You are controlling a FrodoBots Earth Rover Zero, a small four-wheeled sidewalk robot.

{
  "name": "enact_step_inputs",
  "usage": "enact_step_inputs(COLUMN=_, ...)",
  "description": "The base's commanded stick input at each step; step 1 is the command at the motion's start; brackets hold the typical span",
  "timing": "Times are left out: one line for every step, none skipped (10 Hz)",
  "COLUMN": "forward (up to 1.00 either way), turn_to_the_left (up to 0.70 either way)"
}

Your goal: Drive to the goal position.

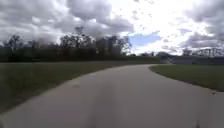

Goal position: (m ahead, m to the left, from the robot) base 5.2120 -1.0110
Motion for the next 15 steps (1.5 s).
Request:
enact_step_inputs(forward=1.0, turn_to_the_left=0.0)
enact_step_inputs(forward=1.0, turn_to_the_left=0.0)
enact_step_inputs(forward=1.0, turn_to_the_left=0.0)
enact_step_inputs(forward=1.0, turn_to_the_left=0.0)
enact_step_inputs(forward=1.0, turn_to_the_left=0.0)
enact_step_inputs(forward=1.0, turn_to_the_left=0.0)
enact_step_inputs(forward=1.0, turn_to_the_left=0.0)
enact_step_inputs(forward=1.0, turn_to_the_left=0.0)
enact_step_inputs(forward=1.0, turn_to_the_left=0.0)
enact_step_inputs(forward=1.0, turn_to_the_left=0.0)
enact_step_inputs(forward=1.0, turn_to_the_left=0.0)
enact_step_inputs(forward=1.0, turn_to_the_left=0.0)
enact_step_inputs(forward=1.0, turn_to_the_left=0.0)
enact_step_inputs(forward=1.0, turn_to_the_left=0.0)
enact_step_inputs(forward=1.0, turn_to_the_left=0.0)
